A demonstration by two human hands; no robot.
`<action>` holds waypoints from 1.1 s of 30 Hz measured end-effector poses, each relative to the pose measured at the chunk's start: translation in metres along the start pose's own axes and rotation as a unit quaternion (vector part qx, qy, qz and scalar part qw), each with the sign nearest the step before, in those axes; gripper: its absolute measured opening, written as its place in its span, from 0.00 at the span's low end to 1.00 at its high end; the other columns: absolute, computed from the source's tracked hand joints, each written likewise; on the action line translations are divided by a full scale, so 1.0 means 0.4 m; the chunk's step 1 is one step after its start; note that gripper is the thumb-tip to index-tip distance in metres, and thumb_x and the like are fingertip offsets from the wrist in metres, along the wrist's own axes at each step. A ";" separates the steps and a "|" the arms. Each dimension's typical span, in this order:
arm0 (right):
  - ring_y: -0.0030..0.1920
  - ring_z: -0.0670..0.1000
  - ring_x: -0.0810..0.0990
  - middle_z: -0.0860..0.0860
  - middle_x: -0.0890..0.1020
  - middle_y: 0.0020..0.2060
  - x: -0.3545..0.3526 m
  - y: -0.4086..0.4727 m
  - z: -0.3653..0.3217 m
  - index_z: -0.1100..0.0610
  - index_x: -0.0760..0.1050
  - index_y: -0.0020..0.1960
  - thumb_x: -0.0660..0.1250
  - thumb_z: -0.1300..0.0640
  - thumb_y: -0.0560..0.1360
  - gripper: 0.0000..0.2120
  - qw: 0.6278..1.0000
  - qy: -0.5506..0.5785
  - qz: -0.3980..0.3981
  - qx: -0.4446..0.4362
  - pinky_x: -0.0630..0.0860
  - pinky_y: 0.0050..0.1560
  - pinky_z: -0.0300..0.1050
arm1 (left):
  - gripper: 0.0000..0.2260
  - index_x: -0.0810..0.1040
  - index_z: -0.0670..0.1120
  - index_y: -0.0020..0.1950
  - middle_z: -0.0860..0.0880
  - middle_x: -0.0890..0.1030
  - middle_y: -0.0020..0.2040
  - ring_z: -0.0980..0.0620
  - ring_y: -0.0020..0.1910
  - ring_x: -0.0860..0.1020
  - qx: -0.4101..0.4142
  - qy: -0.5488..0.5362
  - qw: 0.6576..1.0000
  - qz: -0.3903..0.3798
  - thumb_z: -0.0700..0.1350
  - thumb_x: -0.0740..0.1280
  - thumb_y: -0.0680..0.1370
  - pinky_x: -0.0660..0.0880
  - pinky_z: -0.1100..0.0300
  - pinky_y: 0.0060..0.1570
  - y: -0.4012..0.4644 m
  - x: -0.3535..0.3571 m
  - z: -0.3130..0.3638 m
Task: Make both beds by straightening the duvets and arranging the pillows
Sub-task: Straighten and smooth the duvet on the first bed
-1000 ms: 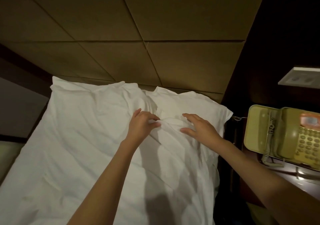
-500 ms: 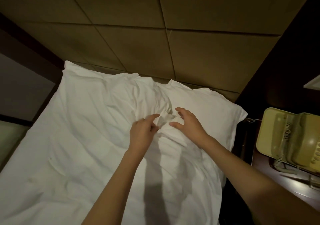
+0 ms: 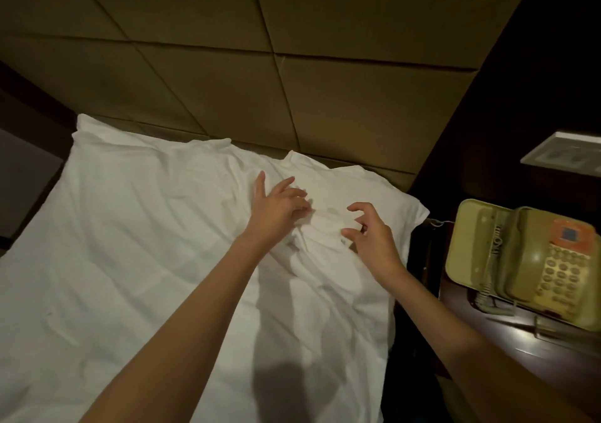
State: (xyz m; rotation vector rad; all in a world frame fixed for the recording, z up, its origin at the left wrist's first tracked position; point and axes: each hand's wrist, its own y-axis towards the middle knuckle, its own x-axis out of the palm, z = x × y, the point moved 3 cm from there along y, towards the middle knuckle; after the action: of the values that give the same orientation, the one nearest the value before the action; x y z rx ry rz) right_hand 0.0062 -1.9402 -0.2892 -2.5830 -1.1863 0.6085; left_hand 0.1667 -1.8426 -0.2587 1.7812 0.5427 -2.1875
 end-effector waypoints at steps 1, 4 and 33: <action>0.47 0.48 0.73 0.51 0.73 0.50 -0.031 0.001 0.007 0.52 0.70 0.61 0.66 0.63 0.77 0.15 1.000 0.003 0.014 0.002 0.68 0.48 0.38 | 0.09 0.82 0.52 0.55 0.54 0.78 0.63 0.52 0.74 0.61 -0.001 -0.007 1.000 -0.001 0.49 0.64 0.79 0.35 0.43 0.70 0.013 0.003 0.009; 0.44 0.43 0.72 0.49 0.73 0.47 -0.119 0.015 0.020 0.55 0.70 0.60 0.67 0.64 0.76 0.14 0.998 0.009 0.054 -0.007 0.66 0.47 0.39 | 0.07 0.79 0.50 0.55 0.54 0.80 0.59 0.52 0.74 0.62 0.011 -0.033 0.999 0.008 0.49 0.65 0.78 0.35 0.44 0.70 0.051 0.014 0.052; 0.56 0.45 0.75 0.46 0.76 0.53 -0.120 0.007 0.156 0.49 0.70 0.51 0.67 0.66 0.75 0.14 0.963 0.250 0.093 0.029 0.73 0.53 0.34 | 0.09 0.79 0.46 0.49 0.47 0.83 0.44 0.45 0.46 0.78 -0.153 -0.140 0.975 0.082 0.50 0.64 0.80 0.72 0.53 0.42 0.340 0.056 0.241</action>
State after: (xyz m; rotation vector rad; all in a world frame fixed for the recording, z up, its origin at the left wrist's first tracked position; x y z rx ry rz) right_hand -0.0490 -1.9763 -0.3323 -2.5902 -0.7549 0.0055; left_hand 0.1361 -2.0068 -0.2799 1.2870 0.6030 -2.0618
